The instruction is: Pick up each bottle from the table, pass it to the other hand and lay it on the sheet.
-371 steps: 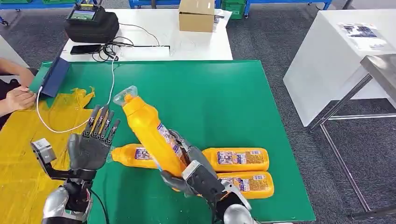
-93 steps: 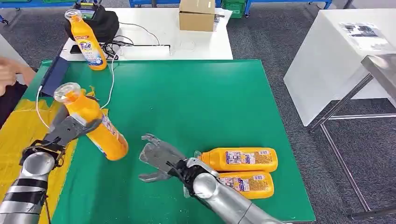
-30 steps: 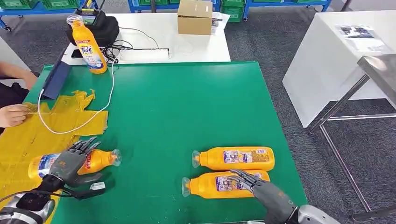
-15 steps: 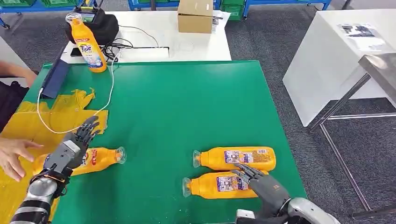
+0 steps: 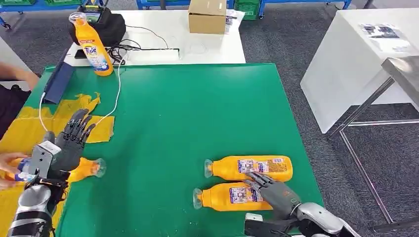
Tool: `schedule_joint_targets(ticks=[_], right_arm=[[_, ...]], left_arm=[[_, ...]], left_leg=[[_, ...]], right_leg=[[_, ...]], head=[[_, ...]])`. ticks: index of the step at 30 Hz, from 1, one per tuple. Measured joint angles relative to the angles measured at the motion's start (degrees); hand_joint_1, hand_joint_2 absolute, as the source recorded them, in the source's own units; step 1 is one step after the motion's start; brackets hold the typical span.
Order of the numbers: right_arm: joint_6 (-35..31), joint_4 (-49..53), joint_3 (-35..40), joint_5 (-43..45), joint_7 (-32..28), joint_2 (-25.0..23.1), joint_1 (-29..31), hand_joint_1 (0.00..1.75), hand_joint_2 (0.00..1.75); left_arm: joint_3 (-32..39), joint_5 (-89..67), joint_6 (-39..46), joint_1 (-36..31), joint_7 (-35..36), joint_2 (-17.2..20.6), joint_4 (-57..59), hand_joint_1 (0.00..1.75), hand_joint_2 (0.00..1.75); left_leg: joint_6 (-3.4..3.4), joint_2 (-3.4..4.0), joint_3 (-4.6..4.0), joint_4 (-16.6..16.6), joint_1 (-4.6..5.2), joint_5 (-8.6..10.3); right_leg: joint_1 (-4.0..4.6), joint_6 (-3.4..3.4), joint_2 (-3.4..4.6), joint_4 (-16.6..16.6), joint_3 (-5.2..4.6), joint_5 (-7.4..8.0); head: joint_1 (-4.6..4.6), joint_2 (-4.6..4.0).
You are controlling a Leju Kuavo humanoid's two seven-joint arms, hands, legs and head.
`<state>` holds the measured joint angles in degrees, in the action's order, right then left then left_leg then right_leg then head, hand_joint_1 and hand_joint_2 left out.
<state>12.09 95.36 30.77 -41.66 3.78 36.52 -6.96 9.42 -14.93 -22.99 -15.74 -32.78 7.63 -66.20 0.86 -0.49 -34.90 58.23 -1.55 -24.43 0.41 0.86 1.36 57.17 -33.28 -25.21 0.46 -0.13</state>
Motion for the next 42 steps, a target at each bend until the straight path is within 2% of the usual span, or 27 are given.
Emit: schedule_joint_targets(ticks=[3,4,5,7,8,9,12,16,24,30,32,34,35,36,37,38,40,41,42], right_arm=[[5.23,-0.17,1.07,0.7,3.63,2.56,-0.38,1.75,1.75],[6.25,-0.06,1.49,1.1,4.86,3.48,-0.41,1.75,1.75],[6.75,0.59,2.76,1.66,7.85,5.86,-1.18,1.75,1.75],[6.09,1.18,4.27,1.9,10.72,8.16,-2.35,1.75,1.75],[3.46,2.32,7.6,1.35,14.22,10.97,-3.32,1.75,1.75],[2.25,2.45,9.08,1.29,15.27,11.54,-3.19,1.75,1.75],[0.63,2.75,13.14,1.64,16.59,13.42,-2.05,1.75,1.75],[0.15,3.15,16.64,2.75,17.11,14.95,-0.11,1.75,1.75],[0.15,3.78,19.43,2.93,17.48,16.26,1.29,1.75,1.75],[-1.41,4.37,25.77,-2.54,25.49,16.19,3.36,1.75,1.75],[-4.18,3.83,29.36,-2.39,27.93,15.48,4.91,1.75,1.75],[-10.34,1.35,31.65,1.9,25.71,13.57,6.85,1.75,1.75],[-14.66,-1.08,31.47,7.61,21.16,11.82,8.12,1.75,1.75],[-18.25,-3.4,29.78,14.83,13.93,9.78,8.94,1.75,1.75],[-20.9,-5.32,27.03,21.73,4.47,7.28,9.39,1.75,1.75],[-20.65,-6.36,23.22,27.9,-3.65,3.67,9.1,1.75,1.75],[-14.5,-5.57,14.99,34.37,-12.28,-3.76,7.66,1.75,1.75],[-9.69,-3.99,9.78,35.41,-13.58,-8.04,7.8,1.75,1.75],[-7.1,-2.75,6.19,35.28,-11.91,-11.4,8.38,1.75,1.75]], left_arm=[[0.22,0.59,-0.9,-0.95,0.85,-0.53,0.22,0.0,0.0],[0.2,0.59,-0.92,-1.46,1.01,-0.72,0.42,0.0,0.0],[0.15,0.63,-0.94,-2.85,1.44,-1.29,1.07,0.0,0.0],[0.11,0.83,-0.74,-3.87,1.71,-1.79,1.71,0.0,0.0],[0.0,1.09,0.11,-5.4,2.29,-2.53,3.12,0.0,0.0],[-0.06,1.09,0.59,-6.14,2.42,-2.82,3.95,0.0,0.0],[-0.46,1.07,1.27,-7.69,2.43,-3.91,5.84,0.0,0.0],[-0.63,1.07,1.38,-8.7,2.21,-4.42,7.1,0.0,0.0],[-0.68,1.11,1.31,-9.33,2.16,-4.96,8.37,0.0,0.0],[-0.68,1.62,1.03,-10.03,2.84,-5.66,9.22,0.0,0.0],[-0.68,1.81,0.94,-10.23,3.3,-5.88,9.36,0.0,0.0],[-0.66,2.85,0.72,-10.2,3.43,-5.99,9.38,0.0,0.0],[-0.59,4.14,0.09,-9.94,3.74,-5.92,9.29,0.0,0.0],[-0.27,6.51,-0.99,-9.26,4.04,-5.51,8.75,0.0,0.0],[0.19,9.09,-2.65,-8.16,4.54,-5.22,7.79,0.0,0.0],[0.8,12.22,-5.05,-6.52,5.29,-5.18,6.0,0.0,0.0],[1.79,17.32,-10.5,-3.0,7.36,-5.35,1.57,0.0,0.0],[1.95,18.55,-11.69,-1.4,8.62,-5.81,-0.88,0.0,1.75],[1.99,18.58,-11.76,-0.31,9.47,-6.12,-2.87,0.0,1.75]], left_leg=[[-0.01,-0.01,0.06,0.01,0.01,0.0],[-0.02,-0.04,0.1,0.02,0.01,-0.01],[-0.07,-0.22,0.16,0.02,0.02,-0.07],[-0.08,-0.51,0.17,0.02,0.02,-0.07],[-0.1,-0.52,0.25,0.02,-0.04,-0.08],[-0.1,-0.5,0.36,0.02,-0.1,-0.1],[-0.12,-0.28,0.84,0.01,-0.12,-0.35],[-0.21,-0.02,1.07,0.01,-0.12,-0.47],[-0.24,0.04,1.22,0.01,-0.12,-0.53],[-0.28,0.02,1.44,0.0,-0.14,-0.6],[-0.2,0.09,1.59,-0.03,-0.29,-0.68],[-0.1,0.28,1.83,-0.09,-0.67,-0.87],[0.15,0.5,1.92,-0.13,-0.93,-1.08],[0.23,1.15,2.17,-0.19,-1.24,-1.17],[0.37,1.59,1.94,-0.23,-1.45,-1.31],[0.42,1.78,1.95,-0.23,-1.48,-1.39],[0.24,1.83,1.66,-0.23,-1.29,-1.03],[0.26,1.75,1.36,-0.23,-1.26,-0.66],[0.26,1.5,1.43,-0.24,-1.24,-0.33]], right_leg=[[-0.03,0.0,0.0,-0.05,-0.14,0.0],[-0.03,0.01,-0.02,-0.08,-0.59,-0.01],[-0.02,0.11,-0.12,-0.14,-0.45,-0.15],[-0.02,0.17,-0.35,-0.15,-0.34,-0.19],[0.02,0.18,-0.38,-0.26,-0.05,-0.17],[0.08,0.17,-0.36,-0.36,0.32,-0.15],[0.12,0.18,-0.28,-0.47,0.46,-0.2],[0.12,0.17,-0.08,-0.6,0.66,-0.21],[0.13,0.21,0.01,-0.7,0.81,-0.23],[0.16,0.32,0.03,-0.75,1.07,-0.33],[0.31,0.28,0.06,-0.9,1.34,-0.35],[0.66,0.22,0.26,-1.13,1.82,-0.33],[0.96,0.0,0.55,-1.31,2.72,-0.18],[1.28,-0.22,1.1,-1.53,3.08,-0.03],[1.57,-0.39,1.51,-1.69,3.19,0.06],[1.56,-0.4,1.69,-1.68,3.13,0.07],[1.34,-0.51,1.72,-1.56,2.53,0.25],[1.23,-0.32,1.67,-1.48,2.03,0.41],[1.19,-0.28,1.55,-1.44,1.67,0.46]], head=[[0.02,0.0],[-0.04,0.0],[0.02,0.0],[0.0,0.0],[0.0,0.0],[0.02,0.0],[0.02,0.0],[0.02,0.0],[0.02,0.0],[0.02,0.0],[0.02,0.0],[0.0,0.0],[0.02,0.0],[0.02,0.0],[0.11,0.0],[0.31,0.0],[0.17,0.0],[0.09,0.0],[0.07,0.0]])
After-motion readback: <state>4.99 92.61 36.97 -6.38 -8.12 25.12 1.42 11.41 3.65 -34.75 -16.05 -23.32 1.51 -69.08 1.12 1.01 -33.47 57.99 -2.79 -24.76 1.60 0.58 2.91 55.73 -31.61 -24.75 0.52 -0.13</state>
